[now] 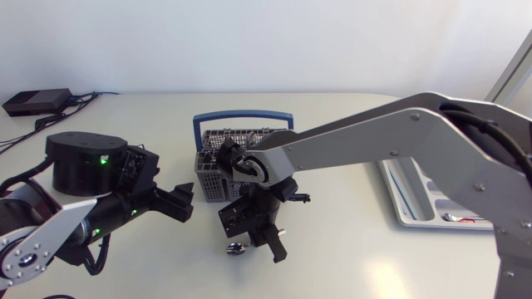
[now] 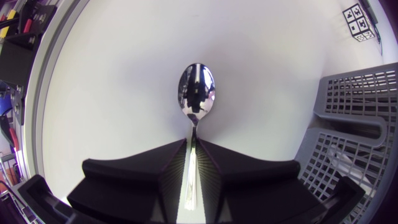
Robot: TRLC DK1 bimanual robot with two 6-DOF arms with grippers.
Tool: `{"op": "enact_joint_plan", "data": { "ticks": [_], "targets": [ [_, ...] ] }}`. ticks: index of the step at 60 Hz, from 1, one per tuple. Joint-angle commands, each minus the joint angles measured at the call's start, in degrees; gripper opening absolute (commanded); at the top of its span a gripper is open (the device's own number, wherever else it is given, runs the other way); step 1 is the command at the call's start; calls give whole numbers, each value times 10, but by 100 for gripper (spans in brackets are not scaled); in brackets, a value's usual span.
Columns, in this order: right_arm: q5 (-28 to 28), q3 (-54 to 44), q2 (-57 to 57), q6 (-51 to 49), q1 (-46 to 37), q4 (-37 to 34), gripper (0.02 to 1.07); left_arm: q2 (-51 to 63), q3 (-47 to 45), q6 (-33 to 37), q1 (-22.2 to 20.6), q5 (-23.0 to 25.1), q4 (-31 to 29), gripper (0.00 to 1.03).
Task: Transfer all utensils from the basket to the drawer tray.
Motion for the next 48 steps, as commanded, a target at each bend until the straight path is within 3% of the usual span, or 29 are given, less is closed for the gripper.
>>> {"op": "enact_joint_plan", "data": {
  "ticks": [1,48],
  "targets": [
    [-2,-41,20,6,6,-10,18,-8,-15,8,6,-4,-3,95],
    [-21,-76,-112,28,-17,-25,17,-12,-15,6,1,-4,-2,95]
  ]
}}
